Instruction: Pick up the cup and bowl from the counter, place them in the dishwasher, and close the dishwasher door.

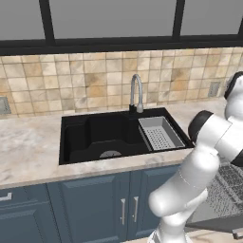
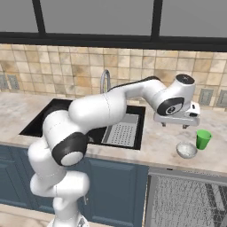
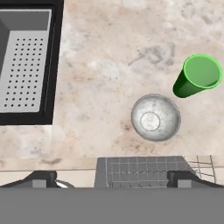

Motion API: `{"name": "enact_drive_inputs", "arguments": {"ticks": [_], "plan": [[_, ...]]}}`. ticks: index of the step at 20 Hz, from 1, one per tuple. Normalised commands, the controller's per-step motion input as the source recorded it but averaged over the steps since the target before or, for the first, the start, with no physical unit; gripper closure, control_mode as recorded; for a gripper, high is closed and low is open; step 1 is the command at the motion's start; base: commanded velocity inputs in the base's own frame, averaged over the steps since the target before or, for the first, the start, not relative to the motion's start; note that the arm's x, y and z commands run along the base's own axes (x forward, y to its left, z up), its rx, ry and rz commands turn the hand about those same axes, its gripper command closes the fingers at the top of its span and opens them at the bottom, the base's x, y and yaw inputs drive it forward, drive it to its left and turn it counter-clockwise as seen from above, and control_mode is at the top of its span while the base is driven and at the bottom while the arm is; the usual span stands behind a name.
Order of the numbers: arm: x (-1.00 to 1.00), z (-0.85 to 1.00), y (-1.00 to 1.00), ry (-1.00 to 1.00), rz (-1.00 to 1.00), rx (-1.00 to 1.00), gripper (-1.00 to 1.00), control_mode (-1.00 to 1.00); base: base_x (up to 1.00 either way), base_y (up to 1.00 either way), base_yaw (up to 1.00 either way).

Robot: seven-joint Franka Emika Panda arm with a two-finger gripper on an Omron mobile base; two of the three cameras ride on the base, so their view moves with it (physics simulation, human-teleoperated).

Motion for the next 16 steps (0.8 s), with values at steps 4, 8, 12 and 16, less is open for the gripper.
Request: {"name": "enact_drive_inputs", "arguments": {"ticks": [4,8,12,16], "plan": [[0.19,-0.16,-0.37,0.00,0.00,0.00,-1.00,-1.00,0.00,0.00,0.00],[0.20,-0.20,-0.34,0.00,0.00,0.00,-1.00,-1.00,0.00,0.00,0.00],[0.29,-0.20,-0.36,0.00,0.00,0.00,-1.00,-1.00,0.00,0.00,0.00],[0.33,-0.20,-0.36,0.00,0.00,0.00,-1.00,-1.00,0.00,0.00,0.00]]}}
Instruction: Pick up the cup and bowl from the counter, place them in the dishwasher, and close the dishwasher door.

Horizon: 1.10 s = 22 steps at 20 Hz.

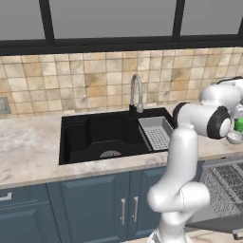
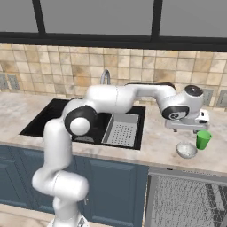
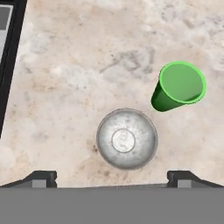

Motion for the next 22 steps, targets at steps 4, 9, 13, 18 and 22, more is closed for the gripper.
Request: {"name": "enact_drive_inputs", "arguments": {"ticks": [4,9,13,18,22], "plan": [[0.41,-0.16,-0.37,0.00,0.00,0.00,-1.00,-1.00,0.00,0.00,0.00],[0.49,-0.21,-0.27,0.02,0.00,0.00,-1.00,-1.00,0.00,0.00,0.00],[0.50,-0.24,-0.19,0.02,0.00,0.00,-1.00,-1.00,0.00,0.00,0.00],[0.47,-0.24,-0.17,0.02,0.00,0.00,-1.00,-1.00,0.00,0.00,0.00],[0.39,-0.28,-0.14,0.02,0.00,0.00,-1.00,-1.00,0.00,0.00,0.00]]}}
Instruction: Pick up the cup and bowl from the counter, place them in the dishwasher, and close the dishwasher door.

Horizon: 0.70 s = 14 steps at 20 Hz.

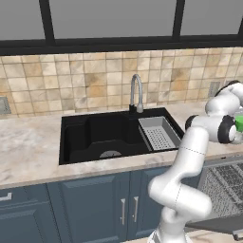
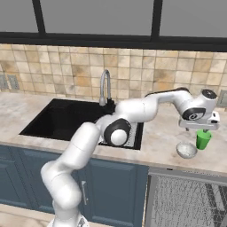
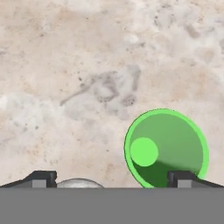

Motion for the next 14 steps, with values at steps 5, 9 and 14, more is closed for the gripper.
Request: {"name": "enact_drive_inputs", "arguments": {"ticks": [5,9,14], "plan": [[0.37,-0.28,-0.20,0.01,0.00,0.00,-1.00,-1.00,0.00,0.00,0.00],[0.38,-0.27,-0.22,0.01,0.00,0.00,-1.00,-1.00,0.00,0.00,0.00],[0.35,-0.18,-0.30,0.00,0.00,0.00,-1.00,-1.00,0.00,0.00,0.00]]}}
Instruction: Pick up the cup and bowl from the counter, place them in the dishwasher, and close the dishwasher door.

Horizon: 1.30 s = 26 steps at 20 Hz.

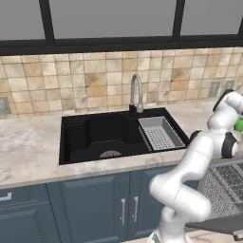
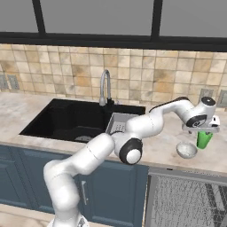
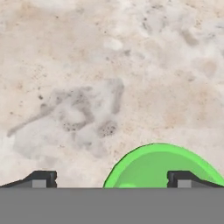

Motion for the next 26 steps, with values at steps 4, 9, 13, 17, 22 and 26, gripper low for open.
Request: {"name": "enact_drive_inputs", "arguments": {"ticks": [4,9,13,17,22,26], "plan": [[0.36,-0.12,-0.32,0.00,0.00,0.00,1.00,-1.00,0.00,0.00,0.00],[0.23,-0.07,-0.17,0.00,0.00,0.00,1.00,-1.00,0.00,0.00,0.00],[0.00,0.00,0.01,0.00,0.00,0.00,1.00,-1.00,0.00,0.00,0.00],[-0.04,0.01,0.25,-0.01,0.00,0.00,1.00,-1.00,0.00,0.00,0.00],[-0.10,0.19,0.53,-0.06,0.00,0.00,1.00,-1.00,0.00,0.00,0.00],[-0.26,0.34,0.54,-0.12,0.00,-0.02,1.00,-1.00,0.00,0.00,0.00]]}}
